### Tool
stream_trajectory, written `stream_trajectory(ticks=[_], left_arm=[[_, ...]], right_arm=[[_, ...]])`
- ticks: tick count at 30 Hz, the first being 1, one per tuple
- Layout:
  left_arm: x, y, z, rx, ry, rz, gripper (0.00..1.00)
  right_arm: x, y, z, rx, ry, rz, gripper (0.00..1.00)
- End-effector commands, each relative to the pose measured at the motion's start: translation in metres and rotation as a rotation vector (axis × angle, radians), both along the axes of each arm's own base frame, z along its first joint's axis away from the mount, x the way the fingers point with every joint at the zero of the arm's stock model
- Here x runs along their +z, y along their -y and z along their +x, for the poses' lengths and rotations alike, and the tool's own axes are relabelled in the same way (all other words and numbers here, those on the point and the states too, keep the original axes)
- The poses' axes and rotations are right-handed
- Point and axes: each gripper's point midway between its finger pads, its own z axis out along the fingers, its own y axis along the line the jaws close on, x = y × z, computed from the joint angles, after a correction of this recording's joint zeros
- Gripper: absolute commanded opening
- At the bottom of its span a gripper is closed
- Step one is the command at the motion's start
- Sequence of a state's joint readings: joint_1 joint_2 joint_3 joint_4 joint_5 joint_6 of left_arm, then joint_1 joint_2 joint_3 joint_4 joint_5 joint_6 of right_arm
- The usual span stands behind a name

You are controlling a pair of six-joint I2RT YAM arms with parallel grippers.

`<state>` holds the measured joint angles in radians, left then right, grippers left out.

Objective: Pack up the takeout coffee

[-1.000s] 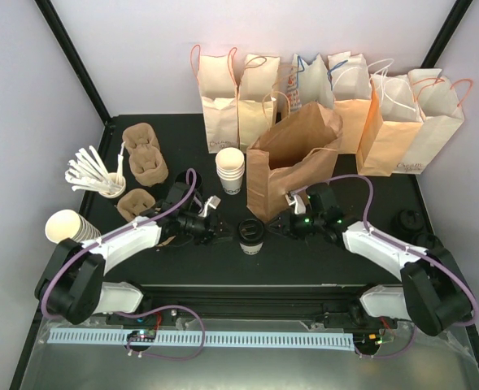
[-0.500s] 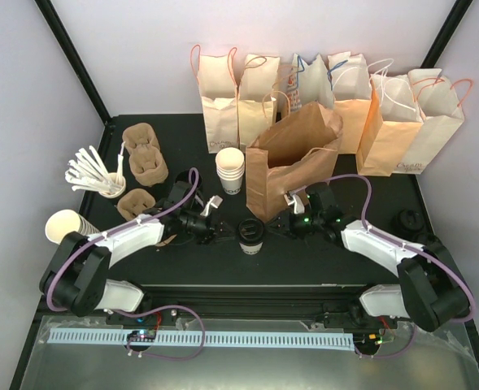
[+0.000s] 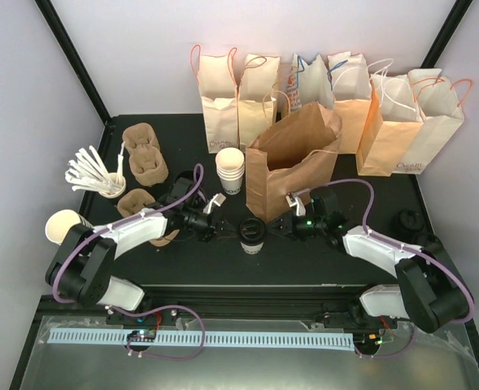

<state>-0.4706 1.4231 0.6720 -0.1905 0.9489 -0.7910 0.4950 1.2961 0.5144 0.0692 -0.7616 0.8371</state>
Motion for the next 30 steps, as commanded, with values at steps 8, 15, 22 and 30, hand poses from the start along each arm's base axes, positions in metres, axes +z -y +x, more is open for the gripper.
stream_trajectory(ticks=[8, 15, 22, 30], left_arm=[[-0.073, -0.024, -0.017, 0.009, -0.076, 0.235, 0.09], [-0.048, -0.013, 0.006, 0.004, -0.018, 0.220, 0.10], [-0.016, 0.004, 0.037, 0.002, 0.028, 0.190, 0.11], [-0.009, 0.016, 0.051, 0.003, 0.019, 0.155, 0.16]], right_arm=[[-0.079, 0.027, -0.052, -0.015, -0.257, -0.141, 0.16], [-0.052, 0.026, -0.049, -0.018, -0.184, -0.109, 0.16], [-0.014, 0.022, -0.039, -0.023, -0.124, -0.086, 0.17], [0.005, 0.014, -0.033, -0.039, -0.122, -0.017, 0.17]])
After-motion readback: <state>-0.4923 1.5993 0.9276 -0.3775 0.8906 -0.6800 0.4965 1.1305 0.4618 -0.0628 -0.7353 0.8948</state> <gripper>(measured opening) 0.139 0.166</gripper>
